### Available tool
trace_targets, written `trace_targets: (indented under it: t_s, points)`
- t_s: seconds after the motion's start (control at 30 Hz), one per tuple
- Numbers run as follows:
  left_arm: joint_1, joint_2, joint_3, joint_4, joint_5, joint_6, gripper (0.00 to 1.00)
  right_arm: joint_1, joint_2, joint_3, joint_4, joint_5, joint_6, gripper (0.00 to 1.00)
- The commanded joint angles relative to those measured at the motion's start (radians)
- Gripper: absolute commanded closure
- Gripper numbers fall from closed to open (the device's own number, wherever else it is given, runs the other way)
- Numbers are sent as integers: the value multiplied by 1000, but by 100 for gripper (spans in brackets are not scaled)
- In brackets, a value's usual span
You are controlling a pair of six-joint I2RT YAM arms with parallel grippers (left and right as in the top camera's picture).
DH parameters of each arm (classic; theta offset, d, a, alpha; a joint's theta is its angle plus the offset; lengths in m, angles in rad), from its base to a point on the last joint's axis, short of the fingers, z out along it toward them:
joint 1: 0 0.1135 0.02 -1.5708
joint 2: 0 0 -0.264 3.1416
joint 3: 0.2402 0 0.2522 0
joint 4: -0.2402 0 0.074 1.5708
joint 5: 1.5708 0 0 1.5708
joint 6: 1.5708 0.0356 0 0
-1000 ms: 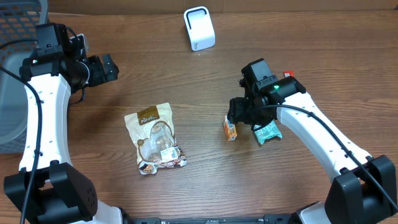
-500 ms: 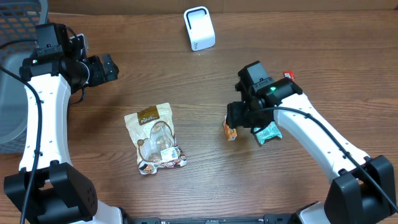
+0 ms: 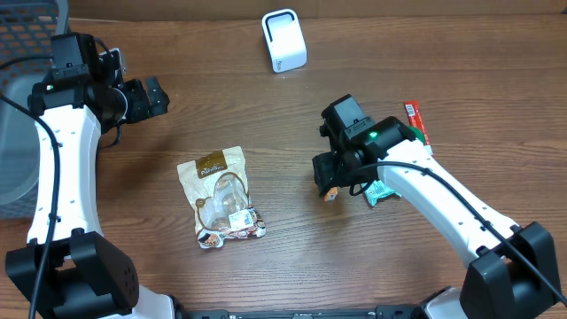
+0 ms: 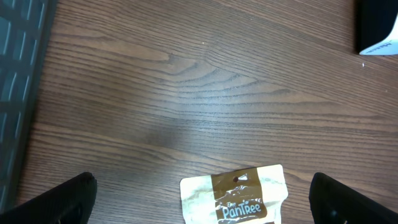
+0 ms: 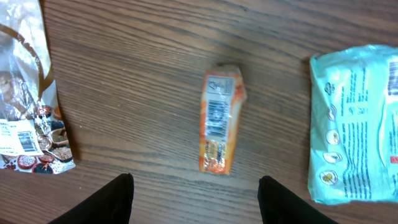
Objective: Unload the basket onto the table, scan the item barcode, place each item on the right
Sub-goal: 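Move the right gripper left over the orange Kleenex pack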
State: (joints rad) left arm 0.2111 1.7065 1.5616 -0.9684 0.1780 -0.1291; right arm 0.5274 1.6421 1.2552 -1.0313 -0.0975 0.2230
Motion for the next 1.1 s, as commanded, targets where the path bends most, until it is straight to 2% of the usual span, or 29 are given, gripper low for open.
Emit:
trace_targets:
  t_s: [0.0, 0.5, 0.77, 0.87, 1.07]
  points:
    - [-2, 0, 3, 1, -6, -9, 0, 14, -10, -24, 26, 19, -19, 35]
    - [-2, 0, 2, 0, -6, -9, 0, 15, -10, -255, 326, 81, -19, 36]
    - [-2, 0, 2, 1, -6, -9, 0, 15, -10, -268, 372, 71, -11, 53]
    - [-2, 0, 2, 1, -6, -9, 0, 15, -10, -268, 372, 70, -11, 65]
    - [-2, 0, 2, 1, -6, -9, 0, 15, -10, -268, 388, 70, 53, 73]
